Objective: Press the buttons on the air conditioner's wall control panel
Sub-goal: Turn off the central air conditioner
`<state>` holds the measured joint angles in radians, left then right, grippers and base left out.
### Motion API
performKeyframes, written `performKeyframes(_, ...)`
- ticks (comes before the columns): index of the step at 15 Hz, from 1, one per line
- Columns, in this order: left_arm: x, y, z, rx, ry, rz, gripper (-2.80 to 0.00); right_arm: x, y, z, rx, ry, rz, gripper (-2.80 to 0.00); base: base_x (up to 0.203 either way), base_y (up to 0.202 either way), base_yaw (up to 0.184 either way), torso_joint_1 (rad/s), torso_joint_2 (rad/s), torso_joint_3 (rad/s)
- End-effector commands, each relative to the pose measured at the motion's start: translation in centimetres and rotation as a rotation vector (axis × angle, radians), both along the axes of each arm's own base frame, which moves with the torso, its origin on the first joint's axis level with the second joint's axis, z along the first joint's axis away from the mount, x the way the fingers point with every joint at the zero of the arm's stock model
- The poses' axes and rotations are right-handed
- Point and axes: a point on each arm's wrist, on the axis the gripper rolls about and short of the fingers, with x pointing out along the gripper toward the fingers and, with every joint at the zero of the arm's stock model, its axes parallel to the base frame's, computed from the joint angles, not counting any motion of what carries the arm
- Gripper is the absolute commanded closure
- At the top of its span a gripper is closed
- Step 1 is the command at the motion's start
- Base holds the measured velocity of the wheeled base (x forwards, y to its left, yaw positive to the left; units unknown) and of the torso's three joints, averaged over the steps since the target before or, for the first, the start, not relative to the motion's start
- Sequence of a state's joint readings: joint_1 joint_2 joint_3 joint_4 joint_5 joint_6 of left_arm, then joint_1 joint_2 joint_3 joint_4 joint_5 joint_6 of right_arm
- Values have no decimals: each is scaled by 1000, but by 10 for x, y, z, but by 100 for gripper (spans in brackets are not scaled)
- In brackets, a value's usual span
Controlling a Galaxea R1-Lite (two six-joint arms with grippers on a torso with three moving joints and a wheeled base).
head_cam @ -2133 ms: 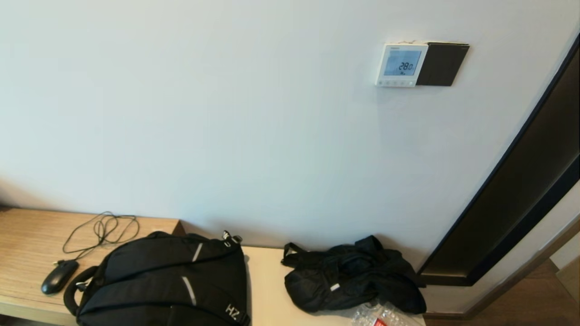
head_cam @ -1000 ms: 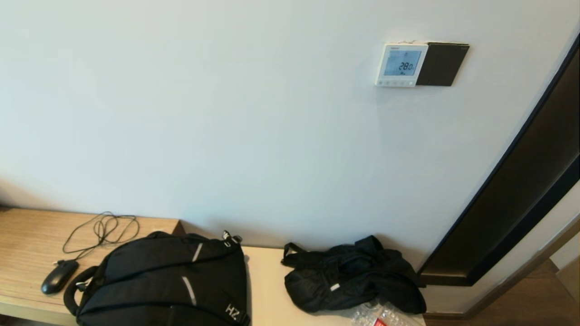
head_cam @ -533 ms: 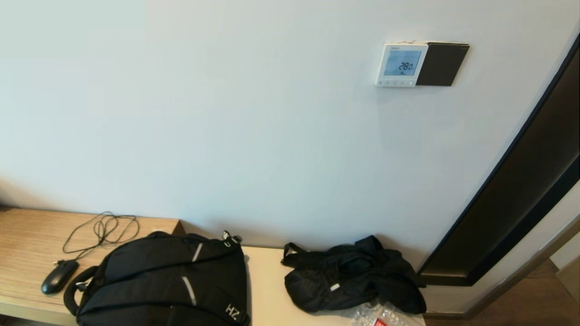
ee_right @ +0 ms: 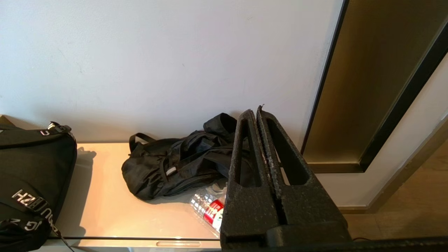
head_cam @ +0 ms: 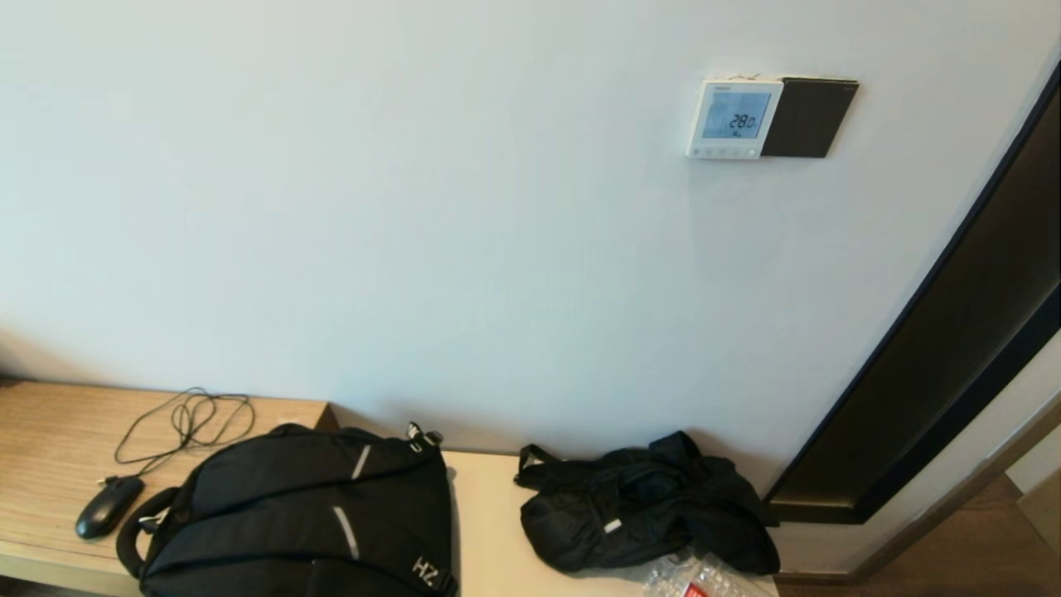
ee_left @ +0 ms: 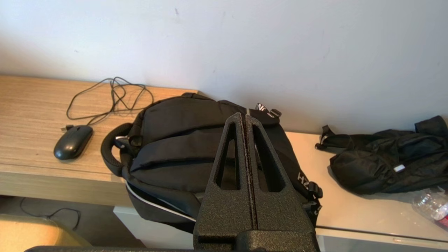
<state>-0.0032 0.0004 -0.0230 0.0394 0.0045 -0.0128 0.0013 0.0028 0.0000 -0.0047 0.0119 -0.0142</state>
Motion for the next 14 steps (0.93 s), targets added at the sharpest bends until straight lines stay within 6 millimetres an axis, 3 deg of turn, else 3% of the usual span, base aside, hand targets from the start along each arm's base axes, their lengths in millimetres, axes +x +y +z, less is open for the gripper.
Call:
performKeyframes(1,0,0,0,1,0,0,0,-1,0,3,-5,-13,2,0,0,0,0,0,0,0)
performKeyframes(4,0,0,0,-1,0,0,0,-11,0,33,-8,-83,9,0,0,0,0,0,0,0)
performKeyframes(7,0,0,0,-1,0,0,0,-12,0,56,-9,-22,7,0,0,0,0,0,0,0)
performKeyframes(11,0,0,0,-1,0,0,0,9,0,93,-9,65,5,0,0,0,0,0,0,0)
performKeyframes(14,0,0,0,0,0,0,0,41,0,128,-8,86,5,0,0,0,0,0,0,0)
